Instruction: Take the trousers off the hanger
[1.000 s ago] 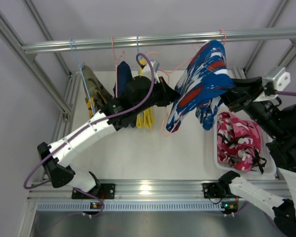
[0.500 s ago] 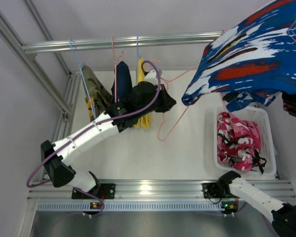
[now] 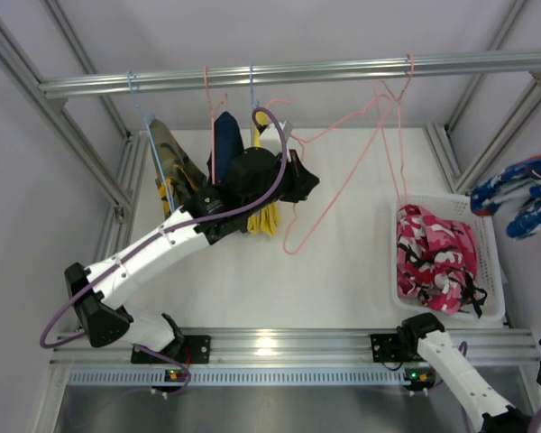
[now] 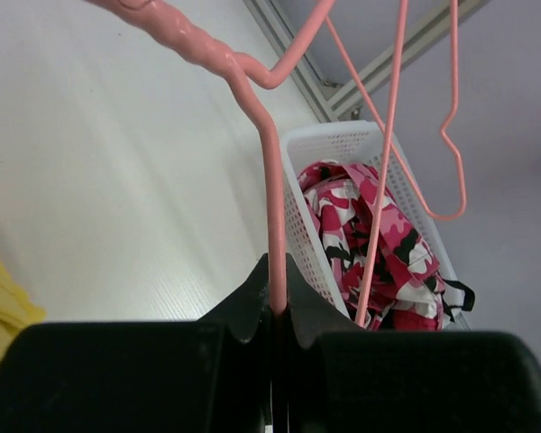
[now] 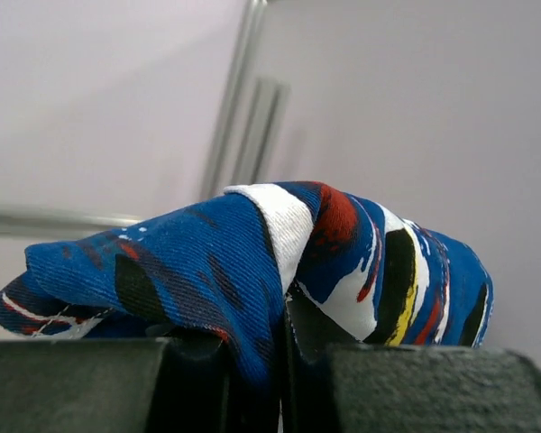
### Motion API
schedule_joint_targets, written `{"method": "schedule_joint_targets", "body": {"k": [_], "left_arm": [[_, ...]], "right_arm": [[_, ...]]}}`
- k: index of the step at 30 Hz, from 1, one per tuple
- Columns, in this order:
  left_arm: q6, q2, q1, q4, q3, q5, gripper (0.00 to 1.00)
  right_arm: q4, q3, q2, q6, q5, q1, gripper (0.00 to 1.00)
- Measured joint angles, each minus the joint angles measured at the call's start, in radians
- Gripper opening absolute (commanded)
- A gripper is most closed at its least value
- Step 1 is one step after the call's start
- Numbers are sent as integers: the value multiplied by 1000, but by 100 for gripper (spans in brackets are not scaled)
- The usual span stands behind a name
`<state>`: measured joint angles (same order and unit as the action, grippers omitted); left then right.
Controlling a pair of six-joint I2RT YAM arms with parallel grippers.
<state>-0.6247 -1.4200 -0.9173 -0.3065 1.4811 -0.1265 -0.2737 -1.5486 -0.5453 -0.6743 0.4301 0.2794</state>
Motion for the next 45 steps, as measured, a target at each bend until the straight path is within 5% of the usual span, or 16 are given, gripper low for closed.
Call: {"method": "schedule_joint_targets", "body": {"k": [11,18,23,26,27,30,38,45], "left_arm": [[4,0,0,-31,26,-80,0],[25,0,0,-71,57,-119,0],[55,0,0,-70,97,-153,0],[69,0,0,-72,103,-160,0],[73,0,0,-76,103,-160,0],[83,0,0,-100,103,-161,0],[113,-10,-3,-178,130,-188,0],[191,-100,-126,-194,288,-356,0]], "right_arm": [[-371,462,201,4,182,-13,0],[-370,884,220,128,125,-12,0],[-326,985,200,204,75,-12,0],[-324,983,215,222,42,-13,45],[-336,977,223,230,21,-13,70],[-406,908,258,241,-46,-13,96],[-452,515,307,291,-217,-14,99],[-451,401,227,338,-350,-14,98]]}}
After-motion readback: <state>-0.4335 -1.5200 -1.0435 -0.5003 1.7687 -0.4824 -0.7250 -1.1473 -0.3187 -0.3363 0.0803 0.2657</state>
